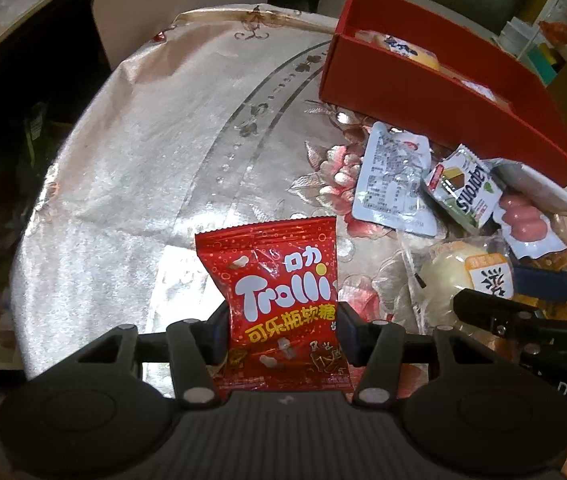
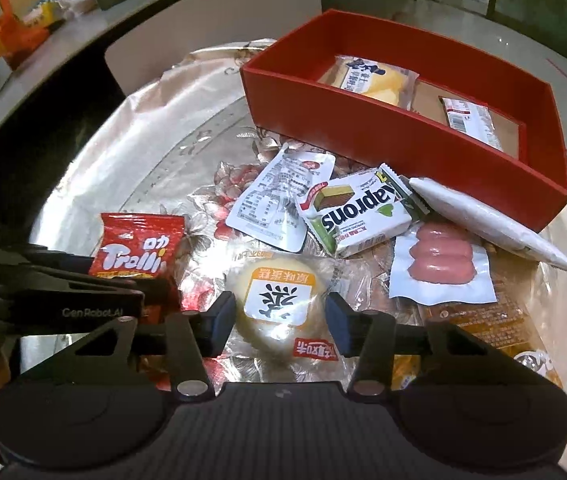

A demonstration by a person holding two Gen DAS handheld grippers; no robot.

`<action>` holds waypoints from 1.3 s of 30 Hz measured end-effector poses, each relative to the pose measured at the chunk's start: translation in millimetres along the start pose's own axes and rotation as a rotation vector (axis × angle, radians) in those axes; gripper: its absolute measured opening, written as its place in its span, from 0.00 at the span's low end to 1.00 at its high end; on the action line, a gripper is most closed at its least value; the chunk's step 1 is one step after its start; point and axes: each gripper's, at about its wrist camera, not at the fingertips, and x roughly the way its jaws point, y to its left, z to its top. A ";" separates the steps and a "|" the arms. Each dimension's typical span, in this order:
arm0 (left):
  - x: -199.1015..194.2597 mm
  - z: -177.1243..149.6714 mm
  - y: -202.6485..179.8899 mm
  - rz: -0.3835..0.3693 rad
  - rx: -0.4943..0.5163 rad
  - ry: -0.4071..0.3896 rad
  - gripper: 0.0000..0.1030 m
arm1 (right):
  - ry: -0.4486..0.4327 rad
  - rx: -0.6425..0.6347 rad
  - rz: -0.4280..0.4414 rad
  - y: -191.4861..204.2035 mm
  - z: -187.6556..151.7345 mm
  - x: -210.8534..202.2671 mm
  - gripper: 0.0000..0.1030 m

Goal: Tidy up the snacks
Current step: 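Carry the Trolli bag and wrapped bun over the red box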

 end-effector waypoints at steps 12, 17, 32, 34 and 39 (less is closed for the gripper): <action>-1.3 0.2 -1.6 0.000 -0.003 -0.001 0.45 | -0.015 0.078 0.063 -7.3 6.9 -0.1 0.61; 1.7 0.1 4.0 0.021 -0.020 0.010 0.45 | 0.001 0.035 0.018 6.0 8.9 12.7 0.77; -11.5 5.4 3.9 -0.017 -0.030 -0.019 0.45 | -0.030 -0.020 0.004 -1.9 4.8 -8.1 0.61; -16.5 8.0 2.0 -0.031 -0.031 -0.032 0.45 | -0.057 -0.004 0.014 -5.2 7.1 -18.4 0.61; -31.3 18.8 -5.2 -0.078 -0.040 -0.071 0.45 | -0.113 0.028 0.034 -15.0 13.1 -39.9 0.61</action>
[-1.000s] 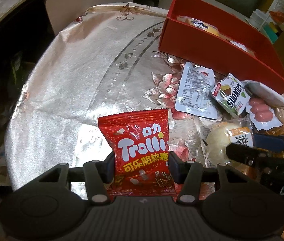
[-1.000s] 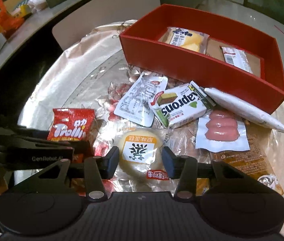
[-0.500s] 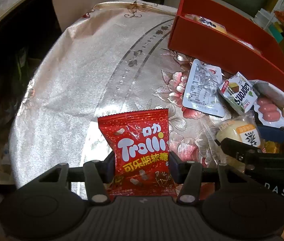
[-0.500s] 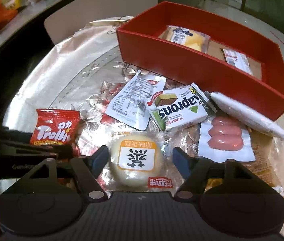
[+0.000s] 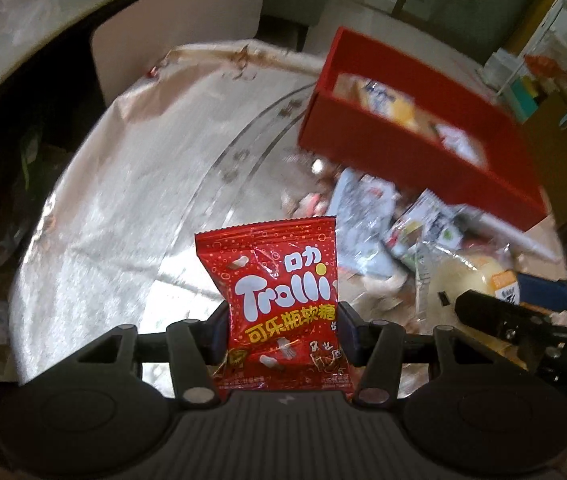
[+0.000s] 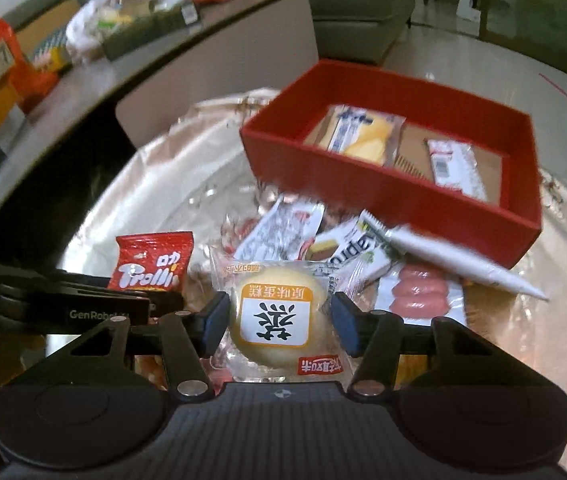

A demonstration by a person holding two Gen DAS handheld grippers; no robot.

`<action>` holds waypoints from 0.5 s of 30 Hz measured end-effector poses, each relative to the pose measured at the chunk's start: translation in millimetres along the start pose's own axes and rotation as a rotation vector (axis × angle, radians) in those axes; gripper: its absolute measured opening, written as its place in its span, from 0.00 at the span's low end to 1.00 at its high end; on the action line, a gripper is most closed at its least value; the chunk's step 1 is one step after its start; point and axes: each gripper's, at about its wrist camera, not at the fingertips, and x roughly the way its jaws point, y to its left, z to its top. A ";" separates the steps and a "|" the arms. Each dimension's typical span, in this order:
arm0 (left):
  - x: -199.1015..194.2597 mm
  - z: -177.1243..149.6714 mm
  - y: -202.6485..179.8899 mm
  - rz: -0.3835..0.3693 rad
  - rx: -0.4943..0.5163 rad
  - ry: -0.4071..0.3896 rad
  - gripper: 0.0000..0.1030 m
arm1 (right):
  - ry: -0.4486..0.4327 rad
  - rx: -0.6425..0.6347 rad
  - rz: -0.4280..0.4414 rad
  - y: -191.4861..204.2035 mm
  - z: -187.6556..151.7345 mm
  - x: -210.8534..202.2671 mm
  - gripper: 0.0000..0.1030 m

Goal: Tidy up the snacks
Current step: 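Carry the Trolli bag and wrapped bun over the red box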

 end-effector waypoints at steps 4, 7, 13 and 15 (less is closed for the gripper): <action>-9.6 12.6 -12.5 -0.038 0.008 -0.040 0.45 | -0.038 0.019 0.008 -6.2 5.3 -12.6 0.61; -14.2 20.5 -23.7 -0.042 0.028 -0.070 0.45 | -0.060 0.032 0.010 -10.9 8.8 -19.4 0.61; -17.9 35.7 -46.0 -0.056 0.059 -0.110 0.45 | -0.111 0.073 0.004 -25.4 20.2 -29.9 0.61; -17.7 42.3 -52.6 -0.062 0.068 -0.119 0.45 | -0.125 0.085 -0.001 -30.3 24.1 -31.8 0.61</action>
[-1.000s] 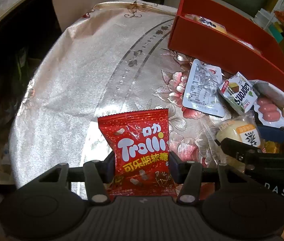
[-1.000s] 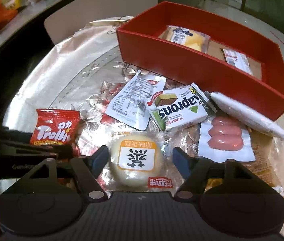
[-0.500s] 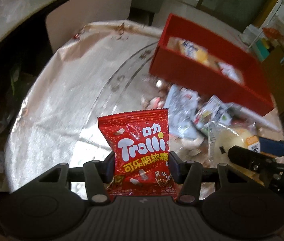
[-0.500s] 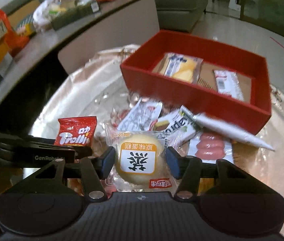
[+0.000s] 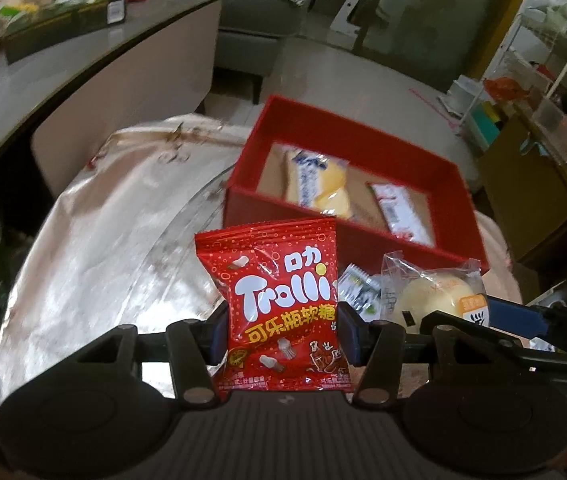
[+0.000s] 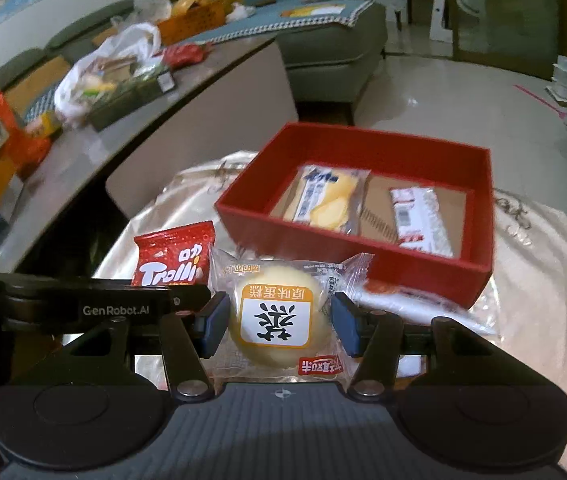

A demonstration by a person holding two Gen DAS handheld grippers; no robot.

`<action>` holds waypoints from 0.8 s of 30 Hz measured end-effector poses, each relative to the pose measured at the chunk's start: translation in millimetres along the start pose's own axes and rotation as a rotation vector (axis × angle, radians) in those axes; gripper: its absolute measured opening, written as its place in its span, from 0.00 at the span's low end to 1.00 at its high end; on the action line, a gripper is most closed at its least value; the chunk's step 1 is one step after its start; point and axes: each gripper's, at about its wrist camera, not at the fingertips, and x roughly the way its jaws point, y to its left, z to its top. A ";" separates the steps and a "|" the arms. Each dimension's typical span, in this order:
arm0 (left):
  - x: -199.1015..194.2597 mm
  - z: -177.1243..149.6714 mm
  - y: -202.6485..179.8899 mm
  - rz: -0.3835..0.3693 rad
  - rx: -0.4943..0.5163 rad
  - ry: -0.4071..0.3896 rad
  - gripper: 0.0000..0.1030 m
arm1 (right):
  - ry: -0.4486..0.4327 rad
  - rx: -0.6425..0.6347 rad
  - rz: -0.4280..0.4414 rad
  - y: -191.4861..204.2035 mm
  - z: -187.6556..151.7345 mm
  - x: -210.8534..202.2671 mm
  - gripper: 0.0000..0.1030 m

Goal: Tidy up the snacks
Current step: 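Carry the Trolli bag and wrapped bun over the red box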

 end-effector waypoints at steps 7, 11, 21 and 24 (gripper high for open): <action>9.0 19.8 -18.7 -0.018 0.022 -0.023 0.45 | -0.054 0.048 -0.027 -21.9 17.4 -2.5 0.61; 15.8 29.8 -28.6 -0.012 0.043 -0.040 0.45 | -0.078 0.072 -0.043 -32.1 26.0 -1.7 0.61; 41.4 58.0 -48.1 0.019 0.079 -0.072 0.45 | -0.101 0.121 -0.072 -54.7 44.1 11.4 0.61; 50.9 65.9 -51.1 0.026 0.082 -0.070 0.45 | -0.101 0.130 -0.087 -61.5 49.6 18.9 0.61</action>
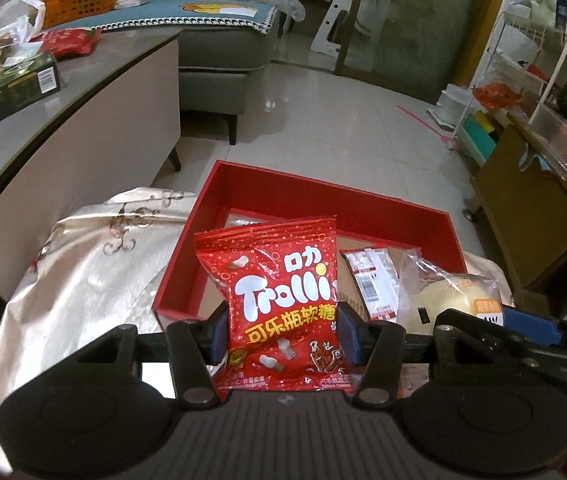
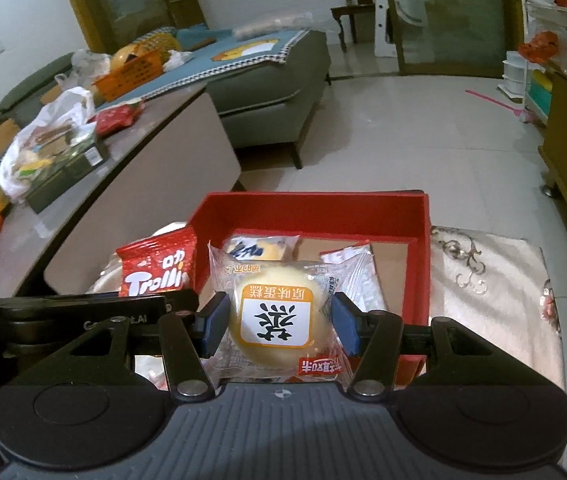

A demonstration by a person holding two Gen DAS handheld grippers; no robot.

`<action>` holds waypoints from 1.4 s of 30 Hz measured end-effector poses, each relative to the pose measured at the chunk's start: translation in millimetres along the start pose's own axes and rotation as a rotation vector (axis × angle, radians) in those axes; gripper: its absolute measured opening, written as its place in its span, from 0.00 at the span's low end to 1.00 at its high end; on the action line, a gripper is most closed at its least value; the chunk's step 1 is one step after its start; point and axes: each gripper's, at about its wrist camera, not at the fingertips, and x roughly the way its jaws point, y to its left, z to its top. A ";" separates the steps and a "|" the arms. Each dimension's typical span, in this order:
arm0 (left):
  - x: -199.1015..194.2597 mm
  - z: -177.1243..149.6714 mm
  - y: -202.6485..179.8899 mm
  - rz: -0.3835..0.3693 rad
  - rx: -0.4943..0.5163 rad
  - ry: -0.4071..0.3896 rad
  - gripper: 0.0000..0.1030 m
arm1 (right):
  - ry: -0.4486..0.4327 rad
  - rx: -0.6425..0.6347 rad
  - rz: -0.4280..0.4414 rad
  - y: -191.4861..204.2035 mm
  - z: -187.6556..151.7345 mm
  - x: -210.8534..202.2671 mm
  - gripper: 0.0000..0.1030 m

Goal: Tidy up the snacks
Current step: 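Carry the Trolli bag and wrapped bun over the red box, then lower both snacks into the red box and open both tools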

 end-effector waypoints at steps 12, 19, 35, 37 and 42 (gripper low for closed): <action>34.2 14.3 -4.0 0.024 0.010 0.017 0.45 | 0.019 0.031 -0.030 -15.5 12.6 34.1 0.61; 49.2 20.4 -6.5 0.029 0.016 0.021 0.45 | 0.036 0.029 -0.050 -20.2 14.3 48.4 0.61; 75.7 15.8 -13.0 0.061 0.039 0.071 0.46 | 0.081 0.023 -0.072 -26.9 15.1 82.6 0.62; 75.6 15.4 -14.2 0.062 0.041 0.071 0.46 | 0.084 0.025 -0.081 -27.8 14.1 84.5 0.62; 74.9 13.1 -13.0 0.070 0.044 0.082 0.47 | 0.069 0.025 -0.089 -27.3 14.9 84.4 0.62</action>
